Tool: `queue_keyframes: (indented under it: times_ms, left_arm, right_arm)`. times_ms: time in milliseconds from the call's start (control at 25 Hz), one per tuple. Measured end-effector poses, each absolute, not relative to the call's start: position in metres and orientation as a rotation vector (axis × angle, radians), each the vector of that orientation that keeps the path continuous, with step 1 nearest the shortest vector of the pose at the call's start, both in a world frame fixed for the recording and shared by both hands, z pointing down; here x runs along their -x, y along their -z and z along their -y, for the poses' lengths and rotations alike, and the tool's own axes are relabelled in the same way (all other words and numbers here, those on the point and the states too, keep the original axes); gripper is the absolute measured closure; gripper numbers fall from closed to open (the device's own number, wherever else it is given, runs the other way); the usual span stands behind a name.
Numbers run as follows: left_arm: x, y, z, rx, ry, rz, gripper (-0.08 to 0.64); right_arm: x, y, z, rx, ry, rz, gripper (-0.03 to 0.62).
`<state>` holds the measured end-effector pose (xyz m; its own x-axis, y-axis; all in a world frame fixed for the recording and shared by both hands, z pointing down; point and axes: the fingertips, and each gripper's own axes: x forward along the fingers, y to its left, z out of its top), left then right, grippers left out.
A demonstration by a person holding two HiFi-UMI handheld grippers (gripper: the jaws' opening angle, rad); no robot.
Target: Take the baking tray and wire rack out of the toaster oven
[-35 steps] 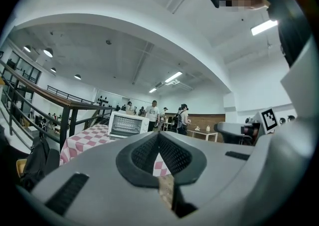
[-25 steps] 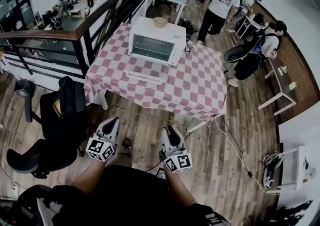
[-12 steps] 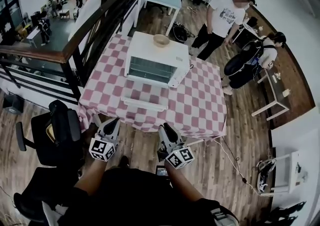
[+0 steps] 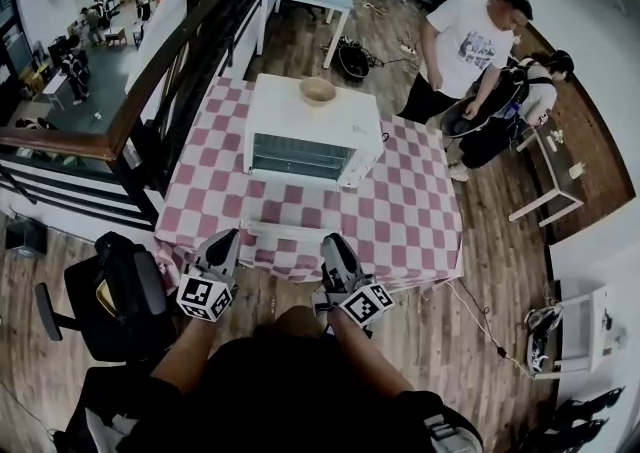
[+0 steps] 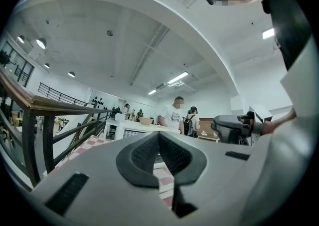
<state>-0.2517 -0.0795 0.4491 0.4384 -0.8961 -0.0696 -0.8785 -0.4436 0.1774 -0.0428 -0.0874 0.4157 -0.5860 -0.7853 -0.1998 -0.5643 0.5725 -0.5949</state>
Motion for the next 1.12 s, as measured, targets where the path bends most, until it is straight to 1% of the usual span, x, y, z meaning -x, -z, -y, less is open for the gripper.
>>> queue_keyframes:
  times_ms: [360, 600, 800, 1120]
  left_arm:
    - [0.244, -0.452, 0.143, -2.587, 0.201, 1.565, 0.566]
    - [0.240, -0.467, 0.197, -2.598, 0.140, 1.558, 0.566]
    - [0.239, -0.471, 0.237, -2.591, 0.093, 1.562, 0.566]
    - [0.244, -0.495, 0.275, -2.525, 0.064, 1.551, 0.566]
  right_arm:
    - [0.032, -0.436, 0.180, 0.959, 0.912, -2.067, 0.489]
    - [0.029, -0.498, 0.261, 0.962, 1.135, -1.833, 0.489]
    - [0.038, -0.547, 0.318, 1.057, 1.277, -1.707, 0.489]
    - [0.055, -0.612, 0.385, 1.166, 1.396, -1.624, 0.489]
